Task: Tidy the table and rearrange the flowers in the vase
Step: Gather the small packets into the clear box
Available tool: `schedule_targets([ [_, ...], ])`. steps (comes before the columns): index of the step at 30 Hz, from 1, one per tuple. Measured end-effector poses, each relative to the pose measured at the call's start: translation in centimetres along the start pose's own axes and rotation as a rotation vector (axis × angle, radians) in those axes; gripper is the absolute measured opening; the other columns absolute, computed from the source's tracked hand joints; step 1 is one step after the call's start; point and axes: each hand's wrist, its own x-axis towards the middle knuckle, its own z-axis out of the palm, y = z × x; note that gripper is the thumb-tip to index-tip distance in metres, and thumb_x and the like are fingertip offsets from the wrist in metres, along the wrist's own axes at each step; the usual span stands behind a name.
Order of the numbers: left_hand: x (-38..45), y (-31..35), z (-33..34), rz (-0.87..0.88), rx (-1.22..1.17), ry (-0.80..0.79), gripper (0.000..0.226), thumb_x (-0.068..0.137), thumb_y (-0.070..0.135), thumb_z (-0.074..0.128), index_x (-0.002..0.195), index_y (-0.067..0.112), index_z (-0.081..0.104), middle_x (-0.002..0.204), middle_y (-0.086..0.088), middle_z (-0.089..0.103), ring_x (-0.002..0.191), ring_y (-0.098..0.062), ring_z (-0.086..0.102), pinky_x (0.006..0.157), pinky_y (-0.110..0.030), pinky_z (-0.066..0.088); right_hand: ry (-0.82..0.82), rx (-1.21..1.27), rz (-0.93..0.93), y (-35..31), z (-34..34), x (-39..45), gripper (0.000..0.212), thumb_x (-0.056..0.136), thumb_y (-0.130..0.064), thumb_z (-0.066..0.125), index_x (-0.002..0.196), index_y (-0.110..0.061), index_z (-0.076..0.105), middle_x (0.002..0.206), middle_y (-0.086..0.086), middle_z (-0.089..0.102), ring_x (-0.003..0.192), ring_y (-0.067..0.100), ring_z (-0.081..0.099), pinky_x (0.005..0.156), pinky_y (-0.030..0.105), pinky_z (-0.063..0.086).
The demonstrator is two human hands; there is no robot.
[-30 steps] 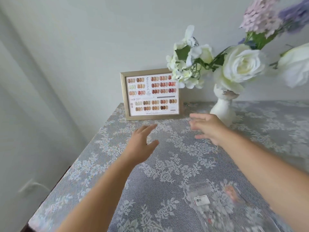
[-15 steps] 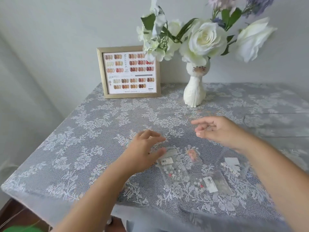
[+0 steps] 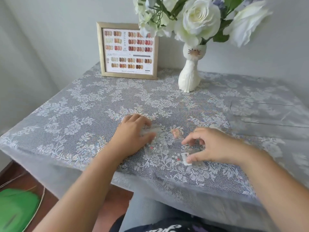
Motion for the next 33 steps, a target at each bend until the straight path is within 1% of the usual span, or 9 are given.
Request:
schedule_targets([
  [3, -0.4, 0.5, -0.2, 0.013, -0.036, 0.085, 0.027, 0.086, 0.049, 0.056, 0.108, 0.034, 0.057, 0.124, 0.008, 0.057, 0.121, -0.018, 0.047, 0.100, -0.036, 0.036, 0.006, -0.068, 0.007, -0.1, 0.8, -0.1, 0.063, 0.051, -0.077, 0.067, 0.108, -0.052, 0.057, 0.096, -0.026, 0.051, 0.091, -0.013, 0.040, 0.081, 0.019, 0.029],
  [6, -0.7, 0.8, -0.3, 0.018, -0.054, 0.151, 0.015, 0.091, 0.034, 0.060, 0.105, 0.030, 0.061, 0.113, 0.009, 0.062, 0.108, -0.016, 0.056, 0.099, -0.038, 0.044, -0.003, -0.057, 0.003, -0.4, 1.0, 0.0, 0.058, 0.055, -0.067, 0.074, 0.107, -0.046, 0.060, 0.088, -0.017, 0.055, 0.080, -0.001, 0.049, 0.067, 0.020, 0.034],
  [14, -1.0, 1.0, -0.1, -0.075, 0.010, 0.009, 0.074, 0.076, 0.076, 0.046, 0.141, 0.040, 0.041, 0.112, 0.014, 0.048, 0.112, -0.016, 0.039, 0.095, -0.038, 0.038, -0.008, 0.152, 0.018, 0.0, 1.6, -0.9, 0.032, 0.065, -0.053, 0.077, 0.094, -0.047, 0.063, 0.066, -0.014, 0.052, 0.053, -0.003, 0.047, 0.052, 0.014, 0.038],
  [18, -0.9, 1.4, -0.3, -0.086, -0.079, 0.035, 0.046, 0.079, 0.067, 0.055, 0.116, 0.041, 0.063, 0.095, 0.013, 0.050, 0.098, -0.014, 0.041, 0.086, -0.032, 0.029, 0.036, 0.150, 0.017, 0.5, 1.8, -1.7, 0.039, 0.070, -0.053, 0.073, 0.107, -0.052, 0.060, 0.082, -0.020, 0.056, 0.072, -0.007, 0.054, 0.063, 0.021, 0.041],
  [20, -0.8, 1.9, -0.5, -0.069, -0.144, 0.078, 0.027, 0.083, 0.057, 0.061, 0.102, 0.038, 0.067, 0.092, 0.014, 0.051, 0.088, -0.002, 0.041, 0.084, -0.032, 0.028, 0.044, 0.130, 0.013, 0.7, 1.6, -2.0, 0.046, 0.070, -0.057, 0.069, 0.115, -0.052, 0.056, 0.097, -0.024, 0.051, 0.086, -0.003, 0.049, 0.073, 0.023, 0.041],
  [24, -0.7, 3.2, -1.7, -0.066, -0.280, 0.143, 0.001, 0.091, 0.029, 0.063, 0.091, 0.031, 0.063, 0.093, 0.019, 0.059, 0.087, -0.004, 0.058, 0.087, -0.038, 0.052, 0.212, 0.099, 0.082, 2.7, 0.2, -2.6, 0.059, 0.073, -0.067, 0.058, 0.128, -0.050, 0.046, 0.118, -0.020, 0.041, 0.113, 0.005, 0.039, 0.096, 0.033, 0.037],
  [26, -0.6, 3.7, -2.5, -0.059, -0.358, 0.184, 0.010, 0.093, 0.023, 0.062, 0.089, 0.033, 0.063, 0.085, 0.018, 0.065, 0.078, -0.003, 0.065, 0.073, -0.032, 0.057, 0.285, 0.123, 0.172, 4.0, -0.8, -2.8, 0.064, 0.074, -0.062, 0.062, 0.133, -0.046, 0.043, 0.132, -0.011, 0.040, 0.124, 0.012, 0.040, 0.100, 0.035, 0.032],
  [29, -0.1, 4.0, -3.7, -0.024, -0.424, 0.260, 0.014, 0.091, 0.022, 0.064, 0.089, 0.036, 0.065, 0.083, 0.024, 0.068, 0.066, 0.002, 0.063, 0.055, -0.013, 0.046, 0.192, 0.071, 0.245, 5.2, -1.6, -2.8, 0.072, 0.075, -0.061, 0.064, 0.137, -0.047, 0.031, 0.148, -0.005, 0.033, 0.134, 0.020, 0.035, 0.108, 0.039, 0.028],
  [33, 0.9, 4.9, -5.3, 0.037, -0.601, 0.392, 0.019, 0.086, 0.025, 0.065, 0.093, 0.042, 0.064, 0.083, 0.019, 0.067, 0.059, 0.001, 0.059, 0.056, -0.013, 0.046, 0.125, -0.031, 0.237, 5.3, -1.4, -2.5, 0.081, 0.074, -0.055, 0.068, 0.140, -0.049, 0.021, 0.145, -0.003, 0.037, 0.129, 0.020, 0.039, 0.105, 0.038, 0.032],
])
